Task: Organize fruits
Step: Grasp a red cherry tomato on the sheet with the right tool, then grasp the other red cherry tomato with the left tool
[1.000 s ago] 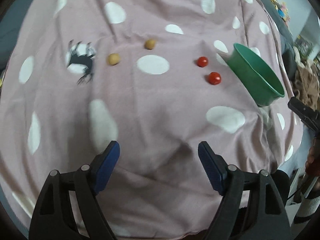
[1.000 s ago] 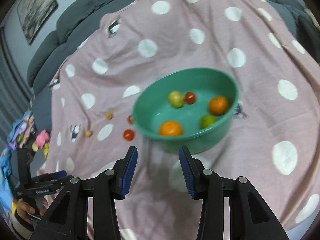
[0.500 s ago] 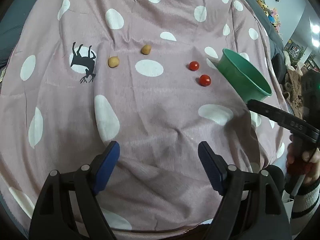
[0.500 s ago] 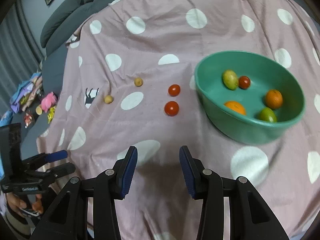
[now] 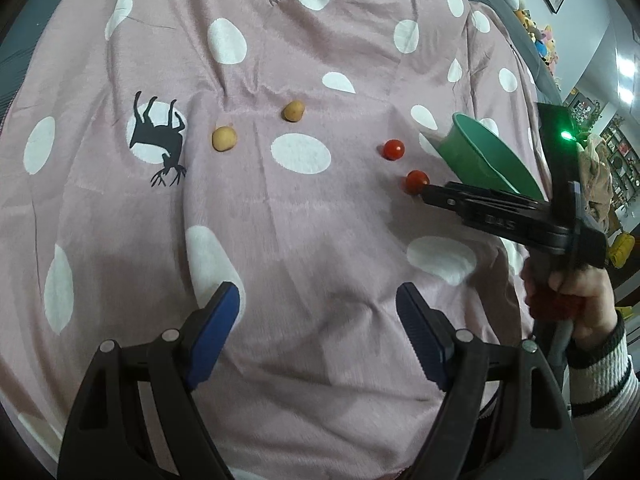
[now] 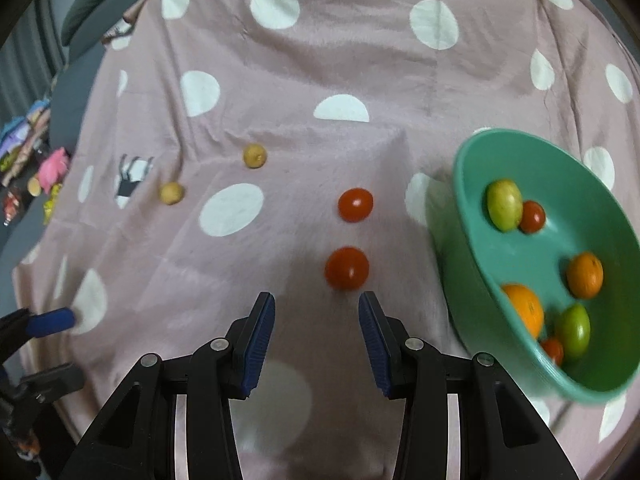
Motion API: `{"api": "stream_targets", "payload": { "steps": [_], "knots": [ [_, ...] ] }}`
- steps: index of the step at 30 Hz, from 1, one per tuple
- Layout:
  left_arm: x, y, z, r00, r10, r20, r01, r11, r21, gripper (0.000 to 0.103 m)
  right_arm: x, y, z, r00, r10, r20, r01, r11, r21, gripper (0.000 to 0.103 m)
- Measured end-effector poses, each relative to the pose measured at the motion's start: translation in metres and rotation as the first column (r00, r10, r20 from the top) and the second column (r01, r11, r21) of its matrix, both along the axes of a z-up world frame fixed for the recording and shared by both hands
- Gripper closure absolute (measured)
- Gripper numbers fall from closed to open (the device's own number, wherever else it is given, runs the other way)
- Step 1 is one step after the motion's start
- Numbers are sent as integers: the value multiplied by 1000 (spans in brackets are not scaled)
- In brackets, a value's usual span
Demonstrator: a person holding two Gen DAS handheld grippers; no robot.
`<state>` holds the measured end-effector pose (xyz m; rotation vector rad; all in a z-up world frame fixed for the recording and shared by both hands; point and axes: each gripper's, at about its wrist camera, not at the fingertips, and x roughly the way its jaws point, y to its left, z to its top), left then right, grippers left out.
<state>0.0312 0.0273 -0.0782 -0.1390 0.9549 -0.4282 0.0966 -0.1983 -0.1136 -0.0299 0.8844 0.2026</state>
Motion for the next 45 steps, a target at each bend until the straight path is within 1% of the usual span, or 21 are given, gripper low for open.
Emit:
{"api": "stream_targets", "payload": {
  "steps": [5, 10, 11, 13, 14, 17, 19, 23, 26, 30, 32, 35, 38, 42, 44, 45],
  "knots": [
    [12, -4, -2, 1000, -20, -3, 20, 1000, -10, 22, 26, 5, -12, 999, -29, -38, 27, 998, -58, 59],
    [24, -10, -4, 999, -33, -9, 32, 999, -13, 22, 41, 6, -23, 996, -15, -92, 10, 999, -53, 59],
    [26, -10, -5, 999, -34, -11, 33, 999, -14, 22, 41, 6, -24, 996, -13, -85, 8, 998, -59, 62],
    [32, -12, -4, 999, -33, -13, 33, 999, -15, 22, 43, 5, -24, 997, -13, -80, 7, 998, -69, 73],
    [34, -14, -3, 999, -35, -13, 34, 999, -15, 22, 43, 5, -25, 997, -11, -78, 6, 998, -69, 73],
    [43, -19, -1, 999, -34, -14, 34, 999, -10, 22, 44, 3, -23, 998, -2, -68, 0, 1000, -31, 74],
    [49, -22, 0, 999, -30, -17, 30, 999, -12, 23, 42, 3, -17, 999, 7, -44, -6, 1000, 5, 74],
    [64, -30, 3, 1000, -16, -18, 16, 1000, -16, 23, 34, -1, 8, 998, 8, 59, -12, 998, 65, 74],
    [80, -44, 4, 1000, -22, -14, 22, 1000, 1, 24, 27, -19, 26, 990, -31, 136, 13, 991, 134, 74],
    [104, -74, 2, 998, -63, -26, 63, 998, 8, 26, 19, -46, 42, 975, -85, 204, 50, 984, 172, 74],
    [116, -93, 1, 996, -88, -22, 89, 996, 23, 28, 24, -56, 44, 973, -106, 205, 67, 980, 187, 74],
    [136, -121, -4, 994, -106, -24, 107, 993, 53, 33, 32, -75, 45, 975, -129, 179, 91, 975, 202, 74],
    [152, -140, -11, 992, -119, -44, 121, 991, 58, 37, 36, -79, 44, 974, -128, 186, 86, 972, 218, 74],
    [162, -164, -18, 987, -152, -41, 155, 984, 84, 43, 35, -88, 43, 971, -136, 197, 82, 963, 258, 74],
    [167, -171, -19, 986, -164, -33, 166, 983, 83, 45, 33, -94, 44, 968, -142, 205, 82, 958, 276, 74],
    [168, -174, -20, 986, -167, -32, 169, 982, 83, 48, 32, -96, 45, 968, -144, 208, 81, 956, 282, 74]
  ]
}}
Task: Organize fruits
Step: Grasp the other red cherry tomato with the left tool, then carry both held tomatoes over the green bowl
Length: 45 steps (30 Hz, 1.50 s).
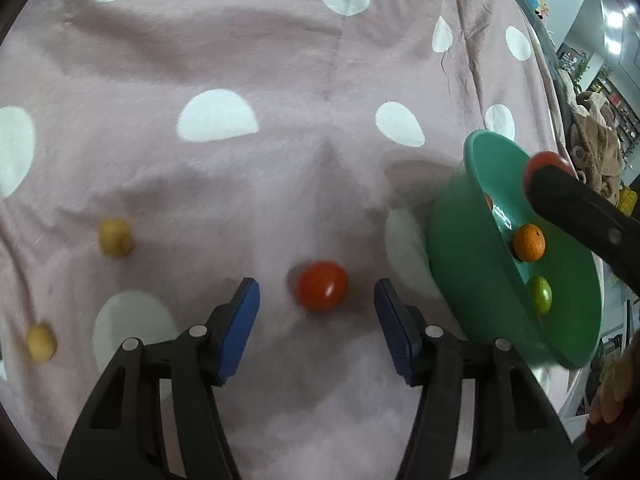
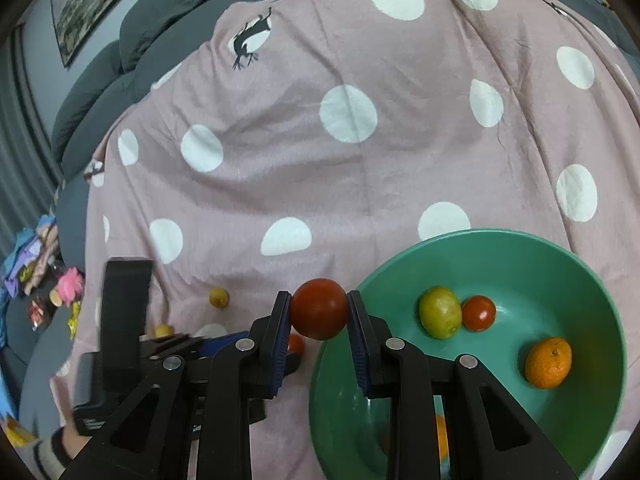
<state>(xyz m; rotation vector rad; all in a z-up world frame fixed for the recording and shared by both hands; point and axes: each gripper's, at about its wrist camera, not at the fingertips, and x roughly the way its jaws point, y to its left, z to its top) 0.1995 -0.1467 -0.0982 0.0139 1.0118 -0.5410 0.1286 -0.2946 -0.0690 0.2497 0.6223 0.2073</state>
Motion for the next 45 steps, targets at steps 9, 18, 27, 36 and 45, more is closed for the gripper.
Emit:
{"api": "stream_targets", "payload": {
  "steps": [9, 18, 27, 36, 45],
  "knots": [
    [8, -9, -10, 1000, -7, -9, 7, 1000, 19, 76, -5, -7, 2, 1000, -2, 17, 1, 1000, 29, 74],
    [-17, 9, 11, 1000, 15, 27, -16, 999, 48, 76, -18, -2, 5, 1000, 6, 13, -6, 999, 32, 74],
    [-61, 33, 38, 997, 28, 69, -31, 999, 40, 76, -48, 6, 12, 1000, 10, -4, -10, 1000, 30, 74],
    [-102, 50, 55, 994, 48, 101, -51, 998, 29, 76, -85, 19, 16, 999, 35, -22, -34, 999, 12, 74],
    [-132, 61, 70, 991, 52, 127, -54, 998, 11, 76, -114, 26, 23, 999, 43, -18, -43, 999, 3, 74]
  ]
}}
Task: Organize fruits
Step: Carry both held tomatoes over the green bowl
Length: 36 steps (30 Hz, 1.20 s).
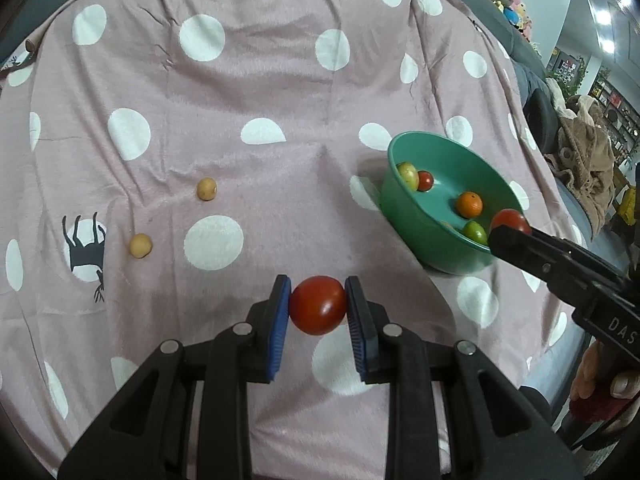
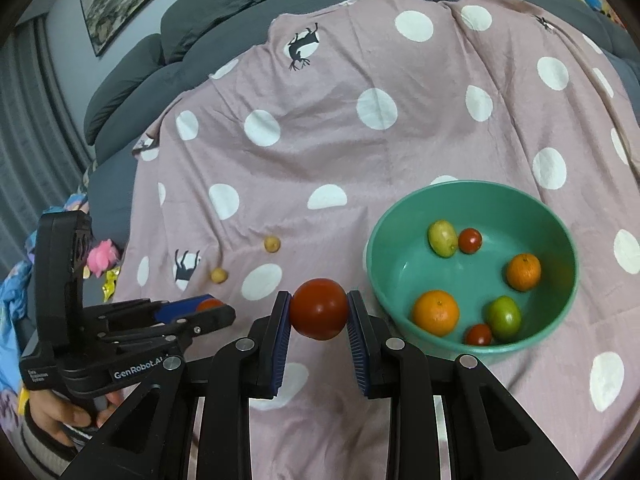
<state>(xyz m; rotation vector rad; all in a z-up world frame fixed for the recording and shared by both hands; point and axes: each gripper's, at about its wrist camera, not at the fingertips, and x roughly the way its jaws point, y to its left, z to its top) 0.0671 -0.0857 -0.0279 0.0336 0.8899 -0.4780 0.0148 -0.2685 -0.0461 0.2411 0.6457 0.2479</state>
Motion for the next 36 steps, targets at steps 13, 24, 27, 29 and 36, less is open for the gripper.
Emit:
{"api": "stream_targets", "payload": {
  "steps": [13, 24, 27, 29, 36],
  "knots": [
    [-20, -18, 22, 998, -39, 52, 38, 999, 4, 76, -18, -10, 5, 1000, -17, 19, 17, 1000, 17, 74],
    [-18, -53, 30, 992, -98, 75, 95, 995, 34, 76, -22, -32, 5, 998, -61, 33, 59, 997, 41, 74],
    [-16, -64, 31, 990, -117, 78, 114, 993, 40, 76, -21, -39, 5, 996, -78, 37, 76, 996, 47, 74],
    [-13, -71, 32, 989, -129, 79, 126, 991, 41, 76, -21, -45, 5, 995, -91, 39, 89, 995, 49, 74],
    [-1, -98, 31, 981, -177, 74, 175, 984, 35, 76, -18, -68, -1, 989, -143, 29, 141, 988, 60, 74]
  ]
}}
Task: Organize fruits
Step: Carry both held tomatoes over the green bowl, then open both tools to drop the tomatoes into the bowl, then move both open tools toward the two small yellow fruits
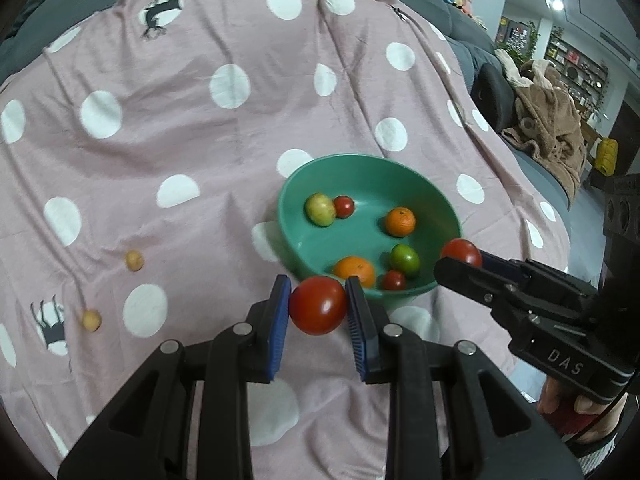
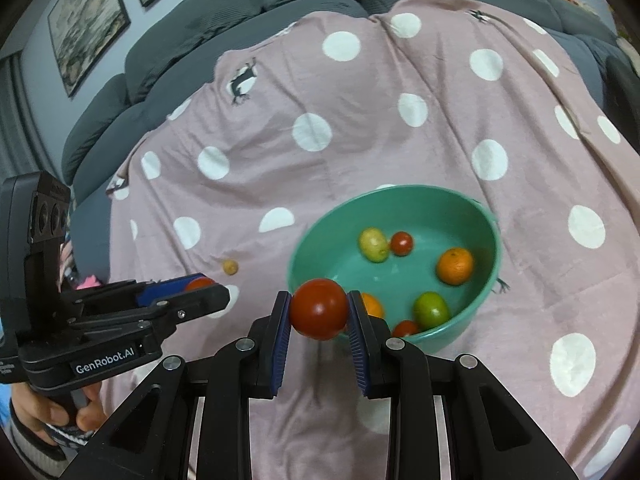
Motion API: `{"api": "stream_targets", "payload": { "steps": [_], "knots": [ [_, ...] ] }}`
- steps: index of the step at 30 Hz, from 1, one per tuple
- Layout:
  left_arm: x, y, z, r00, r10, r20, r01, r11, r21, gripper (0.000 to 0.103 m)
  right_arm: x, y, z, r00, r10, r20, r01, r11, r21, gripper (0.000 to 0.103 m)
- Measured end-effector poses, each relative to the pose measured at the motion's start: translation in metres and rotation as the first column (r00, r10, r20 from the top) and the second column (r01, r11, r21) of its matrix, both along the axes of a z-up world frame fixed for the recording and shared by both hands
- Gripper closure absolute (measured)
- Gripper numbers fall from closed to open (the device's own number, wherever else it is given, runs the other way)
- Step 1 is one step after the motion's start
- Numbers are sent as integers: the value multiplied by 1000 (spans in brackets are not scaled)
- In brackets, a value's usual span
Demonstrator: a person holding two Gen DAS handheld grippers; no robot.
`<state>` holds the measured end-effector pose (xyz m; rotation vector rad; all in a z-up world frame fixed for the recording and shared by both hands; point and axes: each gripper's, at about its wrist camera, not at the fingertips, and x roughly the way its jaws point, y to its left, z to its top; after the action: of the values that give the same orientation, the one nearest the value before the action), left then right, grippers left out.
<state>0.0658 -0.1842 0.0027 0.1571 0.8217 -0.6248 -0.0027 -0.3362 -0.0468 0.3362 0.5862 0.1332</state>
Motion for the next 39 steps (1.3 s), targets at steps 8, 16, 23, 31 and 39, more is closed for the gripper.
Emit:
{"api": "stream_targets", "payload": {
  "steps": [8, 16, 23, 31, 39],
  "knots": [
    [18, -40, -14, 998, -50, -31, 51, 999, 14, 76, 7, -22, -11, 999, -39, -17, 39, 999, 20, 74],
    [33, -61, -33, 996, -64, -56, 67, 996, 53, 76, 18, -38, -24, 997, -66, -42, 67, 997, 27, 73],
    [42, -66, -45, 996, -57, -71, 62, 995, 79, 76, 27, -44, -31, 995, -76, -60, 78, 997, 25, 73],
    [43, -62, -46, 997, -40, -64, 45, 996, 78, 52, 33, -40, -33, 992, -84, -89, 84, 996, -8, 70],
    [35, -35, -33, 999, 0, -42, 1, 999, 38, 33, 22, -42, -25, 993, -102, -66, 103, 995, 3, 60]
  ]
}}
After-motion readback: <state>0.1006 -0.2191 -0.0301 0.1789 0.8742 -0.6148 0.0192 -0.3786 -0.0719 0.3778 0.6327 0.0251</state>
